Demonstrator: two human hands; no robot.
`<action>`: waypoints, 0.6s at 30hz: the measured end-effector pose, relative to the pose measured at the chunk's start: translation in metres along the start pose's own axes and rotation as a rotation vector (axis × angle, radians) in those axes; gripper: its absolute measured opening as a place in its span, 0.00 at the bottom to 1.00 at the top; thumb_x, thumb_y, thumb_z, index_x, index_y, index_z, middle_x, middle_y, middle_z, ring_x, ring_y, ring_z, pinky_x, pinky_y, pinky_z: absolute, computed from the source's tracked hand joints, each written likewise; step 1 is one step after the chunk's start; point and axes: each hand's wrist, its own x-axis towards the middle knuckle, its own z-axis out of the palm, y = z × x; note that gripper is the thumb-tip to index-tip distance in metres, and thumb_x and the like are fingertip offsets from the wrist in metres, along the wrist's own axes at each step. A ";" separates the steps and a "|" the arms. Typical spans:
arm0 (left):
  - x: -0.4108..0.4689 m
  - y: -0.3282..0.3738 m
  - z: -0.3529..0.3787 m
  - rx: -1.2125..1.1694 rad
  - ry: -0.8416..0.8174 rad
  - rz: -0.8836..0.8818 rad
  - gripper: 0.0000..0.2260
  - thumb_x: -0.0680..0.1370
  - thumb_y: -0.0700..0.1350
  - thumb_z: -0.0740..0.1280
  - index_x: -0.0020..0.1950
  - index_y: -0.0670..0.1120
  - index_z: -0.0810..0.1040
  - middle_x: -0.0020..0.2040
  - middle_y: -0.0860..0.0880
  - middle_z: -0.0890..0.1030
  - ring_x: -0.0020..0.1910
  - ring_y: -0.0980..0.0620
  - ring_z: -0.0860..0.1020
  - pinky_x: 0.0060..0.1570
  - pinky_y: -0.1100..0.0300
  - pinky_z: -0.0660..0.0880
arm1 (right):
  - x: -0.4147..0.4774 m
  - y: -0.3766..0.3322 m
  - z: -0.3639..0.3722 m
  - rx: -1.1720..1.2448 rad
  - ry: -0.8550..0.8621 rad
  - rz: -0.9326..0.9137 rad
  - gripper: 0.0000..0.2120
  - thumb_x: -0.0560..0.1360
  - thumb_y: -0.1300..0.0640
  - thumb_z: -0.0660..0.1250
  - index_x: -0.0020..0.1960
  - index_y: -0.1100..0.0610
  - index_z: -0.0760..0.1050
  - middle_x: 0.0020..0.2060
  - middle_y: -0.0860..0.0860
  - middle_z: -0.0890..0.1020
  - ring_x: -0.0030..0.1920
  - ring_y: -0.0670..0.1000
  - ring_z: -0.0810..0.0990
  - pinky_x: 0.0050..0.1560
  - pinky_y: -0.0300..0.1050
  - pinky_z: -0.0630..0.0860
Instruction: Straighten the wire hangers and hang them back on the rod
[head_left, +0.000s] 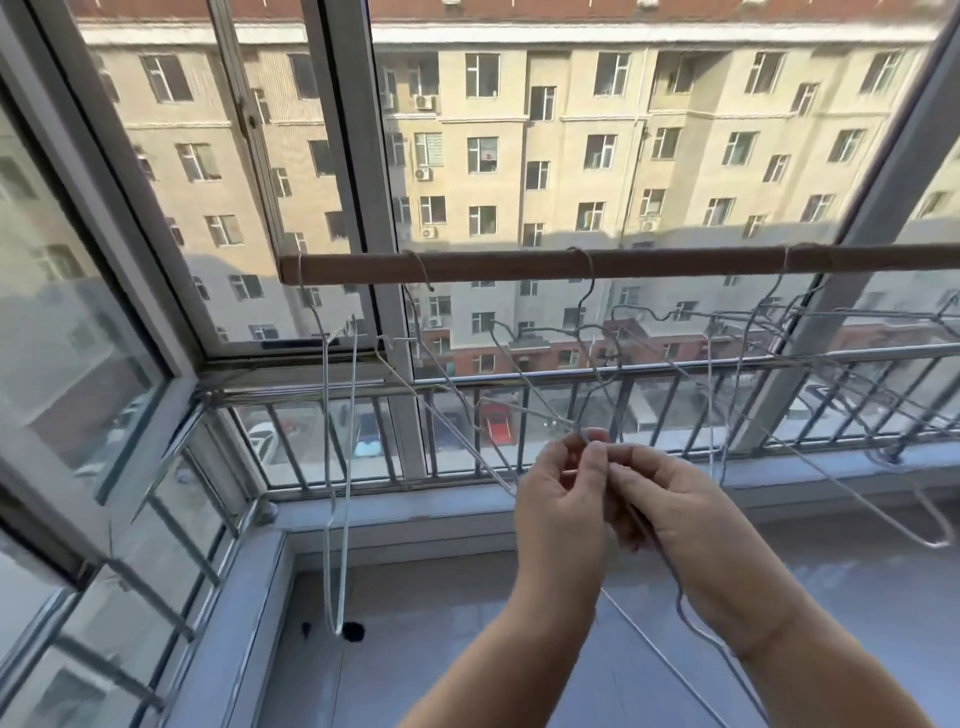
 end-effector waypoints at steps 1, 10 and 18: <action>0.006 0.006 0.003 0.002 0.004 0.006 0.06 0.79 0.42 0.63 0.50 0.43 0.79 0.27 0.49 0.75 0.26 0.48 0.72 0.27 0.57 0.72 | 0.005 -0.006 0.002 0.014 0.001 -0.020 0.12 0.77 0.64 0.58 0.45 0.59 0.80 0.30 0.56 0.75 0.25 0.46 0.69 0.24 0.36 0.66; 0.068 0.059 0.017 0.092 0.042 -0.012 0.08 0.79 0.42 0.61 0.44 0.47 0.79 0.28 0.50 0.75 0.25 0.54 0.72 0.25 0.62 0.69 | 0.059 -0.058 0.021 -0.051 -0.043 -0.078 0.13 0.77 0.68 0.54 0.47 0.62 0.77 0.30 0.56 0.71 0.26 0.47 0.68 0.26 0.38 0.65; 0.072 0.064 -0.001 0.238 -0.010 -0.060 0.14 0.77 0.36 0.59 0.32 0.43 0.74 0.25 0.48 0.69 0.30 0.48 0.68 0.42 0.48 0.70 | 0.078 -0.042 0.025 -0.008 -0.030 0.008 0.12 0.74 0.71 0.54 0.46 0.63 0.76 0.23 0.51 0.74 0.21 0.44 0.68 0.21 0.35 0.65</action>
